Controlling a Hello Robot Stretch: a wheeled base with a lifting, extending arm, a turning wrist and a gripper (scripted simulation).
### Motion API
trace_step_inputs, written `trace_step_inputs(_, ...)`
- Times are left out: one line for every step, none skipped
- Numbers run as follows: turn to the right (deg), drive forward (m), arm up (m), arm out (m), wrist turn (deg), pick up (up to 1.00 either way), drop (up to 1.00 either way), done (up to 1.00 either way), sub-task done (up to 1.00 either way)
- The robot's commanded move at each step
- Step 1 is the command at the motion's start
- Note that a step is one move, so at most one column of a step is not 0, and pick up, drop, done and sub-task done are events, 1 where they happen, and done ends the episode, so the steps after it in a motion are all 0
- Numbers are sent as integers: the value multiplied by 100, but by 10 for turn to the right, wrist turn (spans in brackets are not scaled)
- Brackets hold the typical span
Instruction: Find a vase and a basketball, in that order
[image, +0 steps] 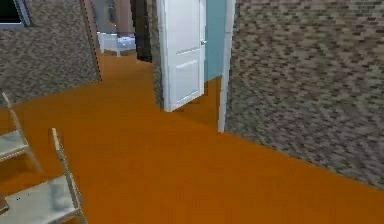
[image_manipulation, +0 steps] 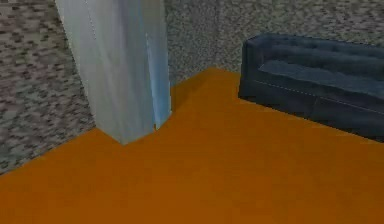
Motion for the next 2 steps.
trace_step_inputs(0,100,0,0,0,0,0,0,0)
trace_step_inputs(-120,0,0,0,0,0,0,0,0)
